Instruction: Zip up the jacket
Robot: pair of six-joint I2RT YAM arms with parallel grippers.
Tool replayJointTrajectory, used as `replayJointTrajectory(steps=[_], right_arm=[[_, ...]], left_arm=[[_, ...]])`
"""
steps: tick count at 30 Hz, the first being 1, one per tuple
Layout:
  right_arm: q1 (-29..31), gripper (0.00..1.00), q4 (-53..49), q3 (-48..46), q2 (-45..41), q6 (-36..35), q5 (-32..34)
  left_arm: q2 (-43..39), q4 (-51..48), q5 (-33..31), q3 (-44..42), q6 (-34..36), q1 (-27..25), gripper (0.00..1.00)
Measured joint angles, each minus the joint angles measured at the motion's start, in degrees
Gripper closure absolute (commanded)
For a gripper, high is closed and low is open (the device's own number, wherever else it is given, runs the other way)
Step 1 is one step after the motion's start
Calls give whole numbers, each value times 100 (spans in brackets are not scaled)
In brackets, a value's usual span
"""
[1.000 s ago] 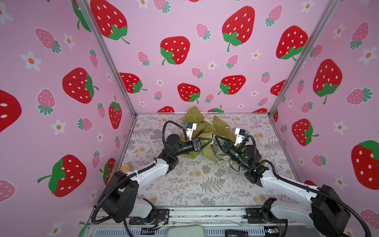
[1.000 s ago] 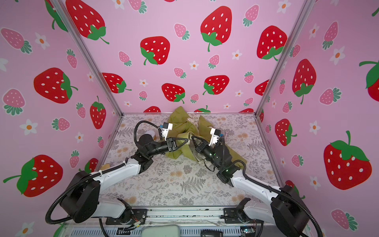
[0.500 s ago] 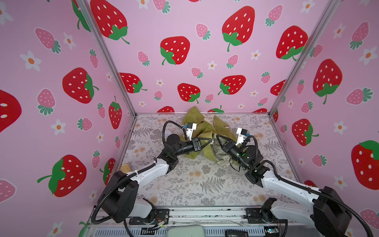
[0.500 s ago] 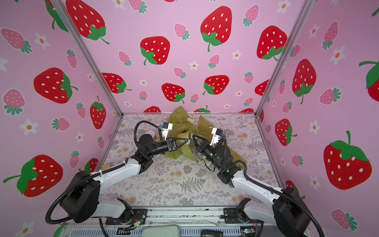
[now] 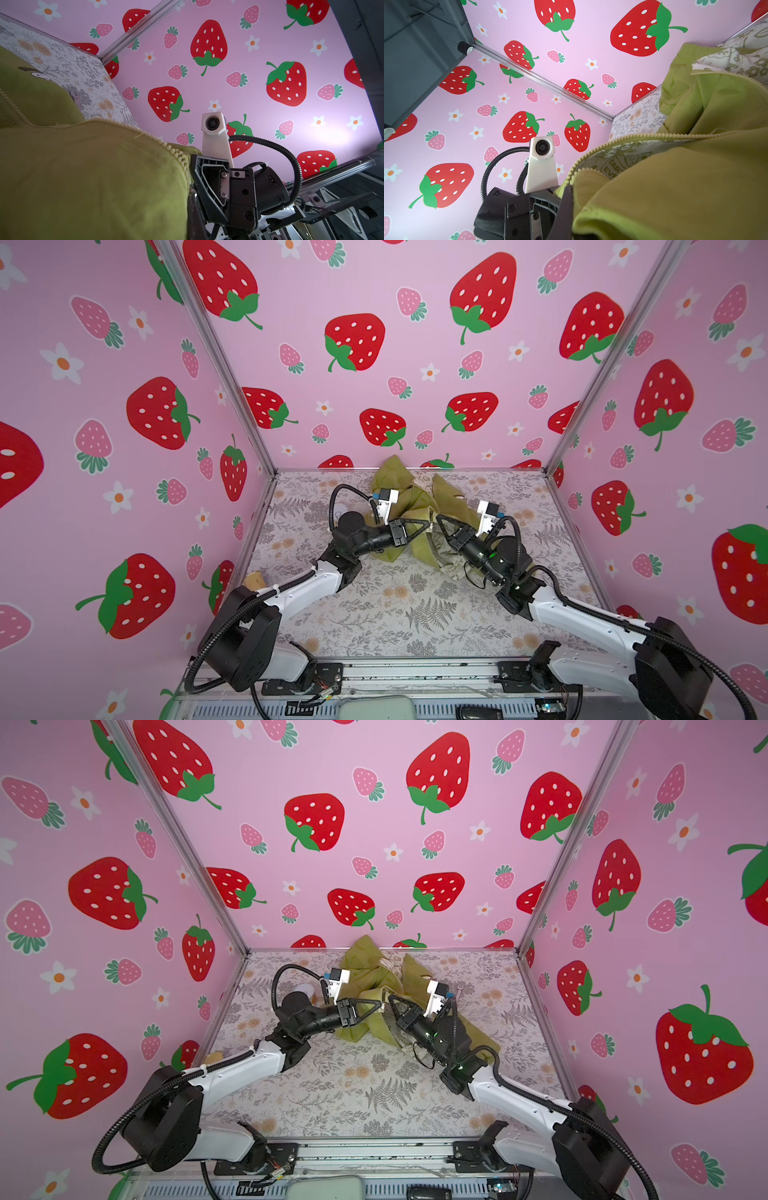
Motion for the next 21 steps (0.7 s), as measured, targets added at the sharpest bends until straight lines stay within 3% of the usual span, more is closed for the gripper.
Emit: replayJointTrajectory(steps=[21], right_arm=[[87, 100, -48, -28, -83, 17, 79]], left_arm=[[-2, -4, -35, 0, 0, 0, 100]])
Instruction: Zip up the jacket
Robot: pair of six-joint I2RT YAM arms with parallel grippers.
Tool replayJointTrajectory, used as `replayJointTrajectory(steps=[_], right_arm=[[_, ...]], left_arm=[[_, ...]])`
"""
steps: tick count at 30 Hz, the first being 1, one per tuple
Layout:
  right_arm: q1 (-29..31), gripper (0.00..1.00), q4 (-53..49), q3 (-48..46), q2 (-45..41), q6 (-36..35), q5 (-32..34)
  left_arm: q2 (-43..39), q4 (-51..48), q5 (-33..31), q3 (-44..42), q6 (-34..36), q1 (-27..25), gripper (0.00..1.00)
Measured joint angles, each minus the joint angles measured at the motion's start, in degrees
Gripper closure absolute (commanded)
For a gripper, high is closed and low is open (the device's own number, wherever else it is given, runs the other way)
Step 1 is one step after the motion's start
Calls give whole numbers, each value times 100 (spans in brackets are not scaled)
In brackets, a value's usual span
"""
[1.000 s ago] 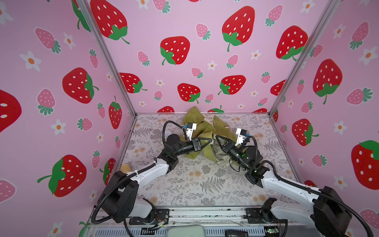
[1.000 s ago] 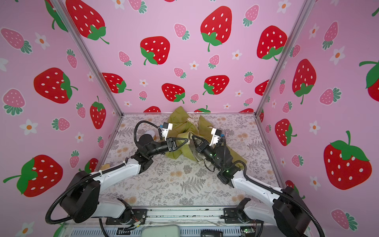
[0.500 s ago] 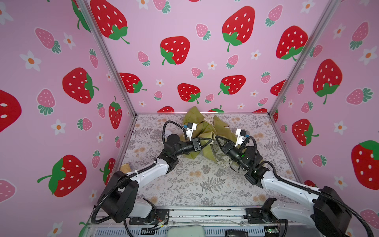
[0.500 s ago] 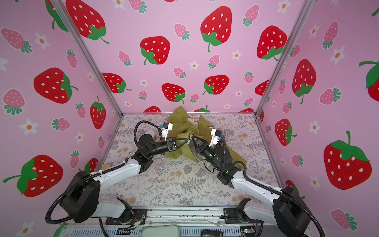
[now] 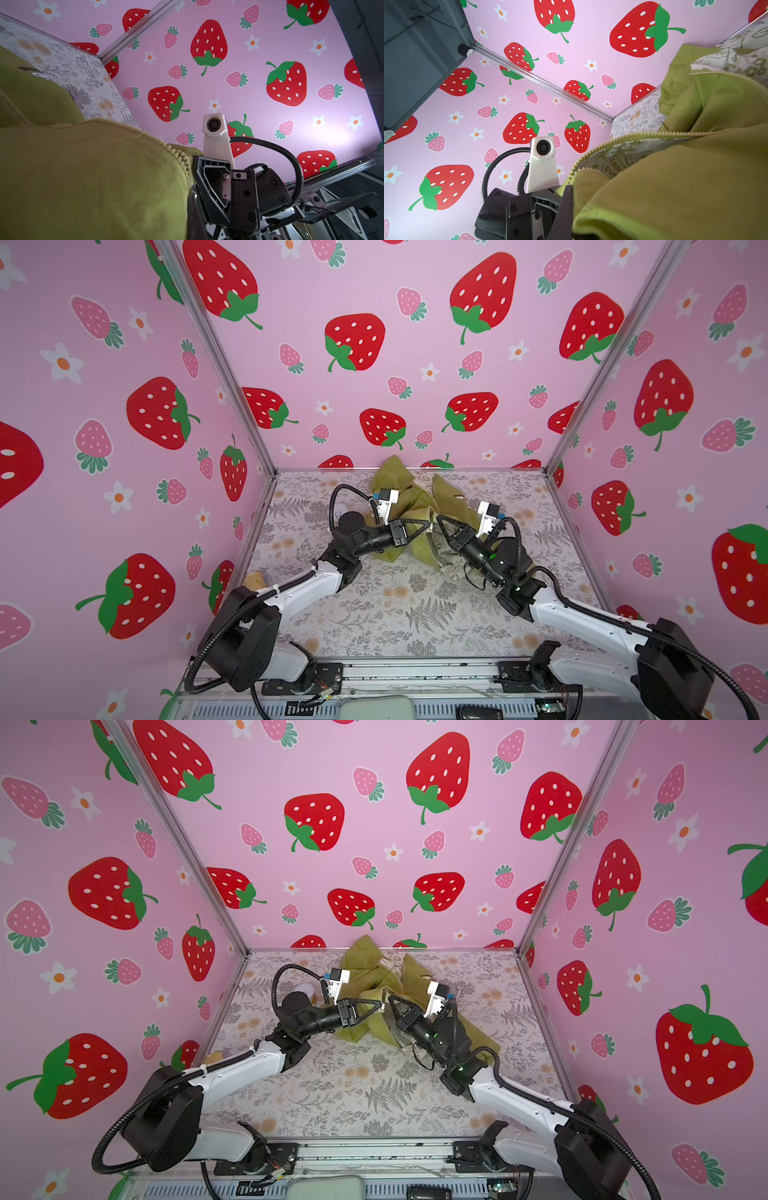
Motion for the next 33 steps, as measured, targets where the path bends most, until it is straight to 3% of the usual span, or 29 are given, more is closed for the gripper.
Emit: replayJointTrajectory(steps=[33], right_arm=[[39, 100, -251, -2, -24, 2, 232]], left_arm=[[-22, -2, -116, -4, 4, -44, 100]])
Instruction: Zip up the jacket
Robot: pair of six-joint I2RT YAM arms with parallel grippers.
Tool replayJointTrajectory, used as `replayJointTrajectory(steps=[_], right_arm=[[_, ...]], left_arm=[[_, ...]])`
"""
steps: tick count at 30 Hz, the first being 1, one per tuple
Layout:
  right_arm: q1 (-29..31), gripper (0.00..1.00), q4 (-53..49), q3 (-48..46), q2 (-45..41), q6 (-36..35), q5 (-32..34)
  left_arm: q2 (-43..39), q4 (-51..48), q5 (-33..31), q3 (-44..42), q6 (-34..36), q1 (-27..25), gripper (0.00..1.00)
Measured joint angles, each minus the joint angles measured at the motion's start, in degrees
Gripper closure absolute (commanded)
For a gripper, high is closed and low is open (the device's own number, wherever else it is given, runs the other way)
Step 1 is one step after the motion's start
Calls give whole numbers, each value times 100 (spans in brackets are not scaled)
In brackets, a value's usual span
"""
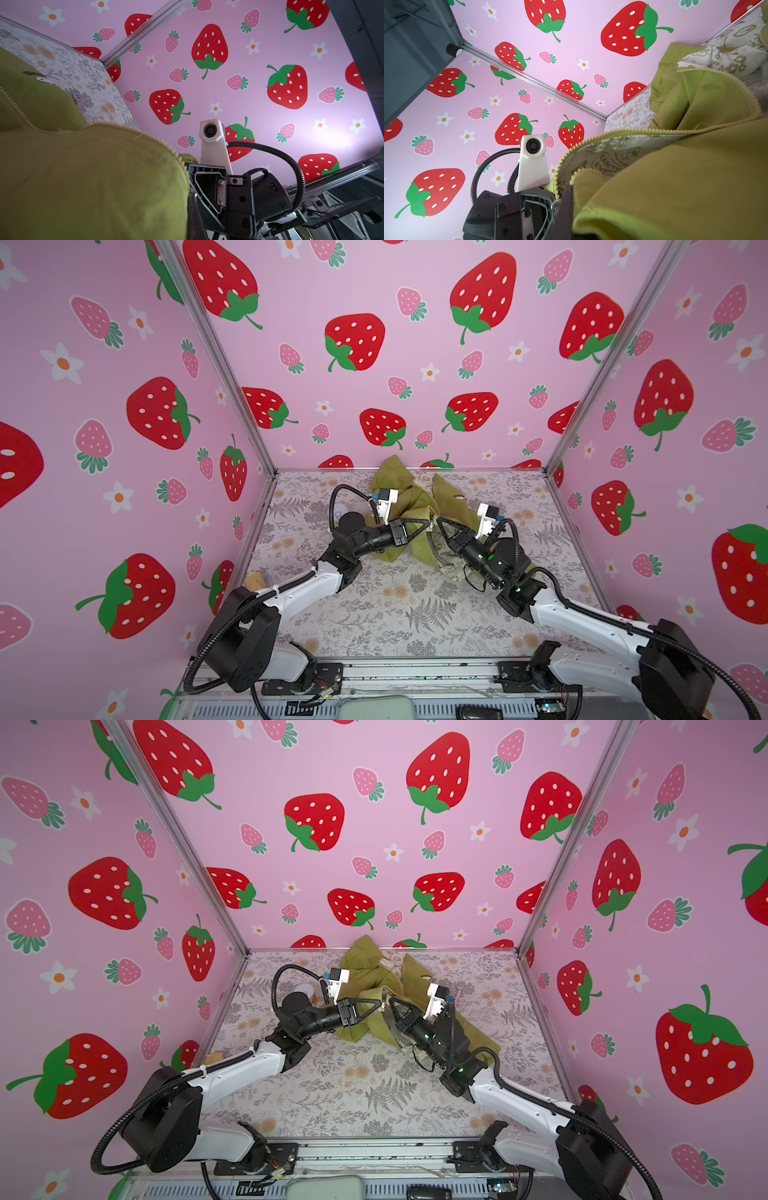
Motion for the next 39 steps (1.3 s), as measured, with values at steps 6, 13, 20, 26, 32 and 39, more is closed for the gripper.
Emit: replayJointTrajectory(steps=[6, 13, 20, 26, 32, 39], right_arm=[[22, 100, 2, 0, 0, 0, 37], [24, 100, 7, 0, -92, 0, 125], [24, 100, 7, 0, -149, 0, 160], [37, 100, 37, 0, -70, 4, 125], [74, 100, 50, 0, 20, 7, 92], [94, 100, 52, 0, 20, 7, 103]], left_arm=[[0, 0, 0, 0, 0, -4, 100], [0, 0, 0, -2, 0, -4, 100], [0, 0, 0, -4, 0, -7, 100], [2, 0, 0, -4, 0, -15, 100], [2, 0, 0, -4, 0, -26, 100], [0, 0, 0, -4, 0, -33, 100]])
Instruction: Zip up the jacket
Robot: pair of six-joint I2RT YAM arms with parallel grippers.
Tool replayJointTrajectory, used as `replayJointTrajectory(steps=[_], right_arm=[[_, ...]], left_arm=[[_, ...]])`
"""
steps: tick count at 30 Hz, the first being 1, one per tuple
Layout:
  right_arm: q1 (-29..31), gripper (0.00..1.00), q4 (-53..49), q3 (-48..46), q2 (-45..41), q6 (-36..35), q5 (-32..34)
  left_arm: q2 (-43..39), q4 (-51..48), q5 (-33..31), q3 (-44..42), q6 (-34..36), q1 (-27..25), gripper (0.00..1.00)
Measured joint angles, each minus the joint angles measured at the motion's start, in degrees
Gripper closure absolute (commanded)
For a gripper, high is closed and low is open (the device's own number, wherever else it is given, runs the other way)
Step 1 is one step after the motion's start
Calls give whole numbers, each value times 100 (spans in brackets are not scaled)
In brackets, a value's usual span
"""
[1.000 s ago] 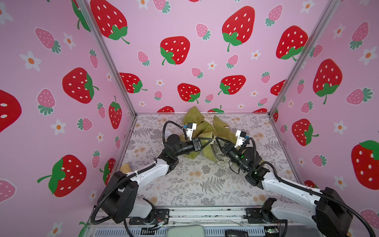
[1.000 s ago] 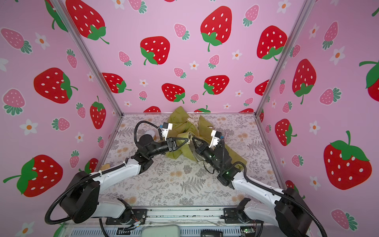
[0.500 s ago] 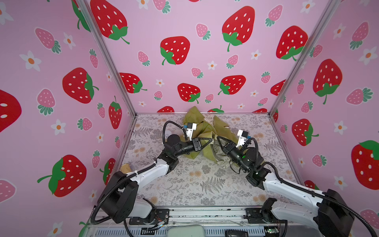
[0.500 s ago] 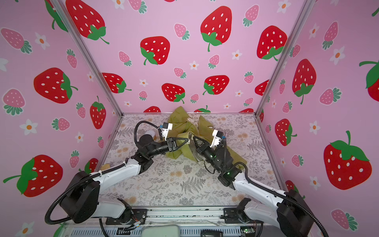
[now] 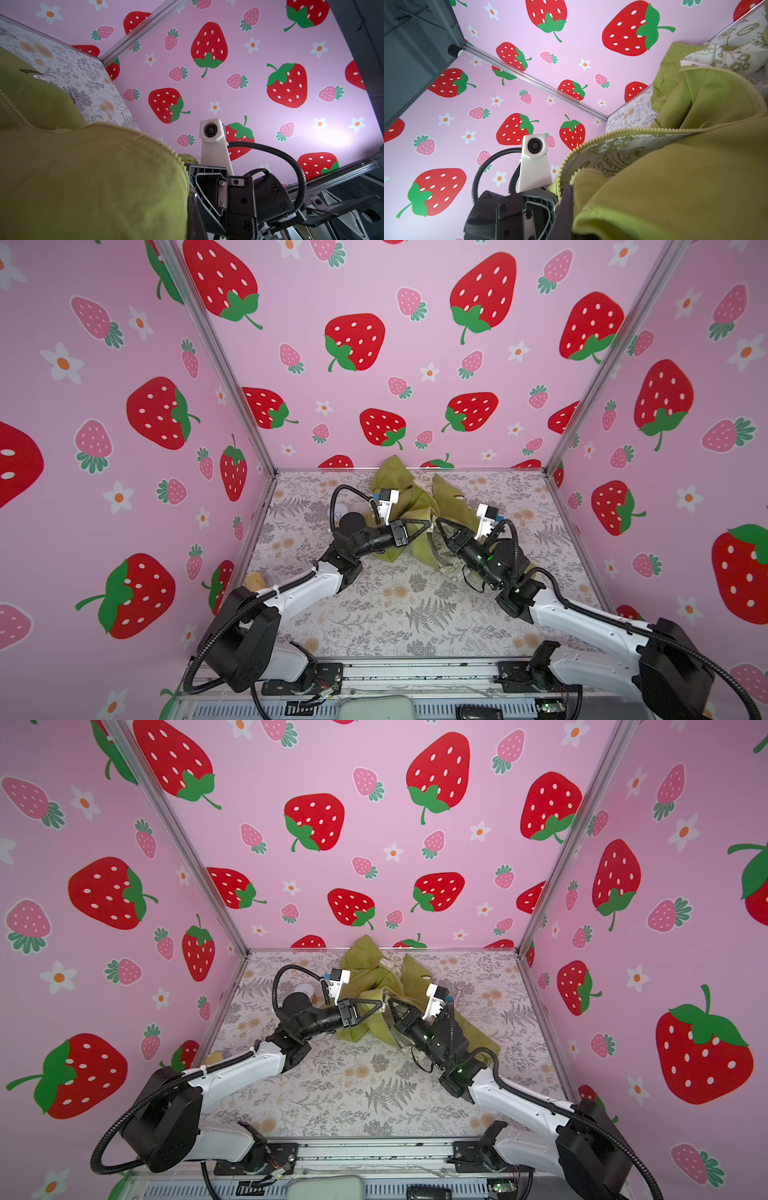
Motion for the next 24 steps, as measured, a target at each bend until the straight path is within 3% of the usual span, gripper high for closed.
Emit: replayJointTrajectory(steps=[24], right_arm=[[116, 100, 79, -63, -116, 17, 186]], left_arm=[[2, 0, -4, -28, 20, 0, 100]])
